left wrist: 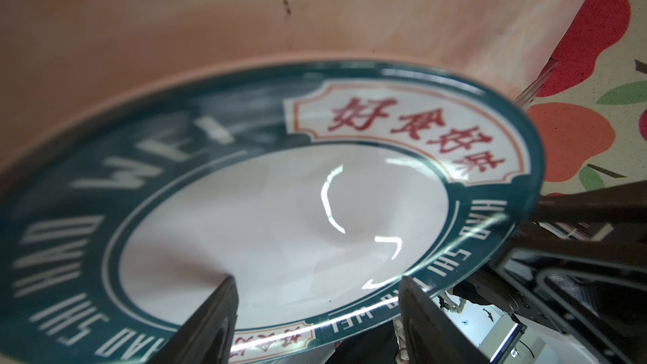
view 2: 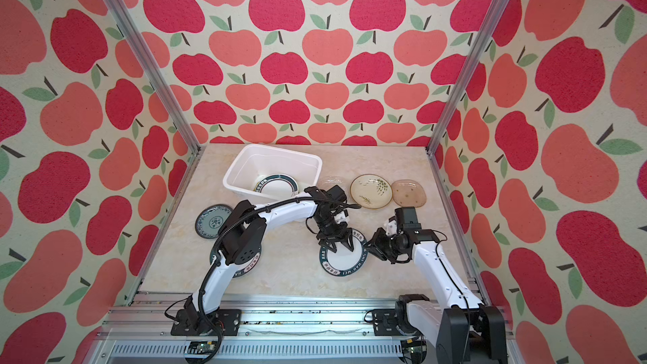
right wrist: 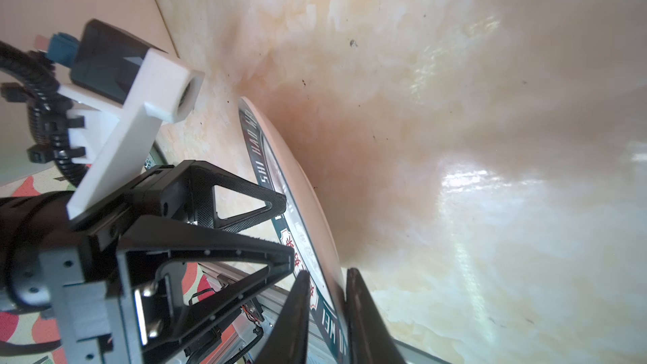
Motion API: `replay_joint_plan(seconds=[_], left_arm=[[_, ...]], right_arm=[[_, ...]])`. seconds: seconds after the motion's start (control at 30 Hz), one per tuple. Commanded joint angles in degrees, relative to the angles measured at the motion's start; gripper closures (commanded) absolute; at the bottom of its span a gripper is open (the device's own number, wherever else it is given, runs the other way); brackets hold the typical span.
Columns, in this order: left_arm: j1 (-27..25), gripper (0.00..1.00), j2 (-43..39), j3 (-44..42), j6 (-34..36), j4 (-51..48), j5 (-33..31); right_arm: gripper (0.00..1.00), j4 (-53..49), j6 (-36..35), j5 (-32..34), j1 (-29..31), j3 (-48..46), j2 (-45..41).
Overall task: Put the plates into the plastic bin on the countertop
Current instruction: 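Grip the green-rimmed plate rim with both grippers and tilt it up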
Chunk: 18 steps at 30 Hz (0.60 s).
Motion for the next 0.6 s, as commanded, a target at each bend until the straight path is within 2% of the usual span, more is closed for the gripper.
replay_joint_plan(seconds=[0.0, 0.2, 0.57], left_arm=[[-0.1, 0.26, -1.0, -0.5, -0.4, 0.9, 0.7], [0.0, 0.26, -0.9, -0.7, -0.4, 1.2, 1.0], [0.1, 0.26, -1.3, -1.1, -0.6, 1.6, 1.0]], right_arm=[[0.79, 2.5, 0.1, -3.2, 0.2, -0.5, 0.1], [0.80, 7.0, 1.1, -6.3, 0.3, -2.8, 0.2], [0.95, 5.7, -0.4, -4.9, 0.4, -1.8, 0.3]])
